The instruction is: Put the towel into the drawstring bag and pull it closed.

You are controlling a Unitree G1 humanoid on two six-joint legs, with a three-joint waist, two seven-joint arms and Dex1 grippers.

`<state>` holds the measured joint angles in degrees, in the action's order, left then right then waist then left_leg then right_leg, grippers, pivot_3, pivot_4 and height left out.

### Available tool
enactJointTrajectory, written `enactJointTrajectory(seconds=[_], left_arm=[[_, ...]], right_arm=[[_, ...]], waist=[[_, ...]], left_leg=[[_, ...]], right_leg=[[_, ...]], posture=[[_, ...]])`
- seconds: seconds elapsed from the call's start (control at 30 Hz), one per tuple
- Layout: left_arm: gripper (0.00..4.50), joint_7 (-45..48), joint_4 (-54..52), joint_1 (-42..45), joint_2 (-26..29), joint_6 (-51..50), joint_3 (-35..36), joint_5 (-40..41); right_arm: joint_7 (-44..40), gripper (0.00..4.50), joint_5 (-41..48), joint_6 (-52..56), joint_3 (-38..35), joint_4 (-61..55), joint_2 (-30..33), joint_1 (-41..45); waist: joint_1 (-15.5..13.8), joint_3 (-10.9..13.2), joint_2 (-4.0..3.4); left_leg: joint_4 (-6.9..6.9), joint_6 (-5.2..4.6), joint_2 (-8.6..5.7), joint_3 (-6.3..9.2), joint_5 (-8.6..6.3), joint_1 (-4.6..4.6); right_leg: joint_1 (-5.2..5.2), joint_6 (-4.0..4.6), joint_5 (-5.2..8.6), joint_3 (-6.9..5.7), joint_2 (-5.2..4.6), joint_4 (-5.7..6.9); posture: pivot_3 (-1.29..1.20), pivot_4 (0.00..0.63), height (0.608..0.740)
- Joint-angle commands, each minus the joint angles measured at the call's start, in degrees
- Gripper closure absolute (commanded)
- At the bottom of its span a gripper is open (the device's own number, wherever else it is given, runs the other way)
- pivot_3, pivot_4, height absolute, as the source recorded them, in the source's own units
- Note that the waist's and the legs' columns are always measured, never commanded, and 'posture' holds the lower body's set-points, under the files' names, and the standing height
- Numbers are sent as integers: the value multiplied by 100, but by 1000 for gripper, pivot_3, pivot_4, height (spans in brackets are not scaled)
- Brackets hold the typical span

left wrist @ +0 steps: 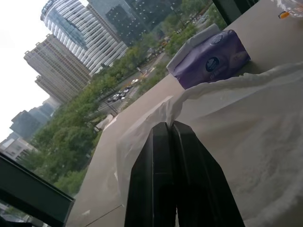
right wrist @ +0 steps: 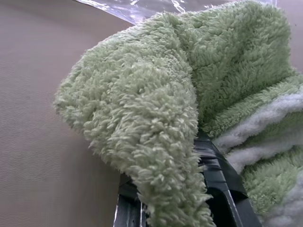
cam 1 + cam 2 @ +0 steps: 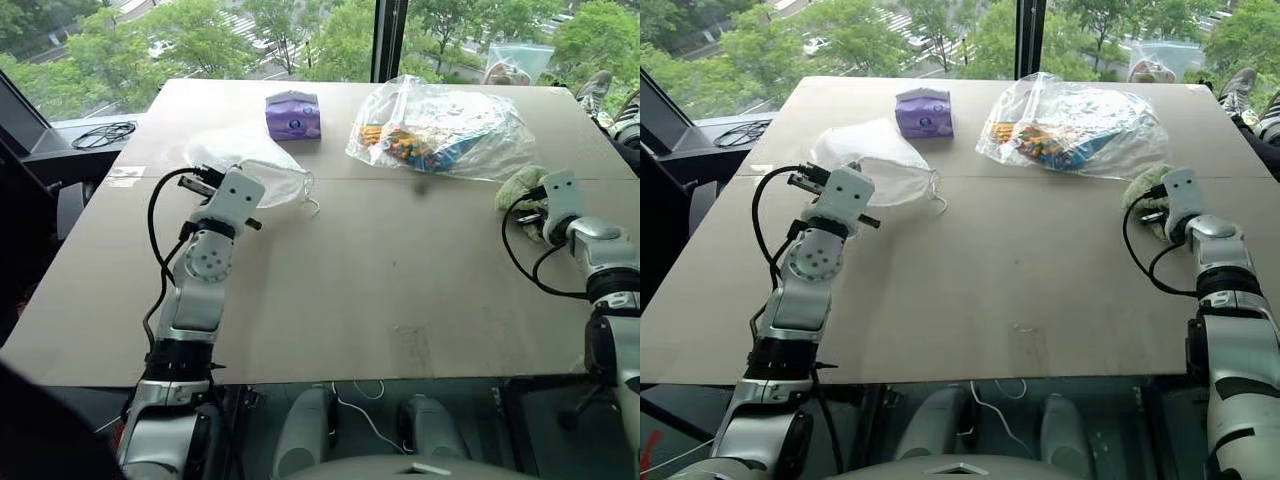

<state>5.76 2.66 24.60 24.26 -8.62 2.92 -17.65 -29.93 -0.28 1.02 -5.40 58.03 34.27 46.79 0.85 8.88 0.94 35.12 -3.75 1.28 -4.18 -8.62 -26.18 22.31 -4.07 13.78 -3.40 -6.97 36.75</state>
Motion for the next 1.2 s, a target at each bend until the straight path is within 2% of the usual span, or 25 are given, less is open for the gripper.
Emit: enactJointTrajectory(seconds=[0.03,0.13,0.27,0.37,0.53,0.7,0.97,1.1,1.2], left_arm=[[4500,82,-326,189,-132,-258,292,450],[4500,297,-380,316,-370,-758,506,1052],[4500,446,-602,582,-673,-1451,814,1821],[4500,497,-881,780,-998,-1999,1194,2622],[4500,575,-1363,800,-1192,-2503,1447,3436],[4500,676,-1852,487,-1221,-2903,1369,3948],[4500,662,-2327,308,-1295,-3385,1335,4657],[4500,486,-2478,285,-1416,-3582,1511,5088],[4500,326,-2543,277,-1496,-3672,1686,5398]], right_arm=[[-12,4493,4,-845,148,-1624,-178,-474],[-79,4493,-70,-941,435,-3238,-415,-1190],[-35,4493,-119,-742,768,-4790,-745,-1784],[-196,4493,-97,-505,1062,-5672,-941,-2053],[-517,4493,-21,220,1626,-6785,-1145,-2262],[-494,4493,-276,525,1985,-6855,-1367,-2016],[-377,4493,-849,346,2465,-6284,-1669,-1423],[-676,4493,-1248,215,2995,-6001,-1583,-1364],[-750,4493,-1324,111,3121,-5908,-1622,-1325]], waist=[[22,6,-9],[12,10,-14],[-21,29,-22],[-37,39,-17],[-32,40,-16],[-27,40,-15],[-28,42,-12],[-25,43,-12],[-19,43,-11]], left_leg=[[-2,0,0,-7,1,-15],[-7,1,6,-7,33,-37],[-6,2,11,-5,33,-42],[10,-18,12,6,18,-46],[29,2,12,10,2,-46],[28,6,14,11,6,-46],[28,26,18,11,16,-46],[27,26,17,11,17,-46],[27,19,18,11,22,-46]], right_leg=[[20,-21,-12,5,15,5],[46,-25,-12,3,42,14],[46,-27,-10,-3,56,13],[41,-28,-9,-7,57,12],[38,-26,-11,-4,55,11],[37,-25,-11,-3,64,13],[40,-23,-10,-1,72,12],[39,-23,-10,1,72,11],[39,-23,-10,3,74,12]], posture=[[0,150,739],[0,150,739],[0,150,739],[0,150,739],[0,150,739],[0,150,739],[0,150,739],[0,150,739],[0,150,739]])
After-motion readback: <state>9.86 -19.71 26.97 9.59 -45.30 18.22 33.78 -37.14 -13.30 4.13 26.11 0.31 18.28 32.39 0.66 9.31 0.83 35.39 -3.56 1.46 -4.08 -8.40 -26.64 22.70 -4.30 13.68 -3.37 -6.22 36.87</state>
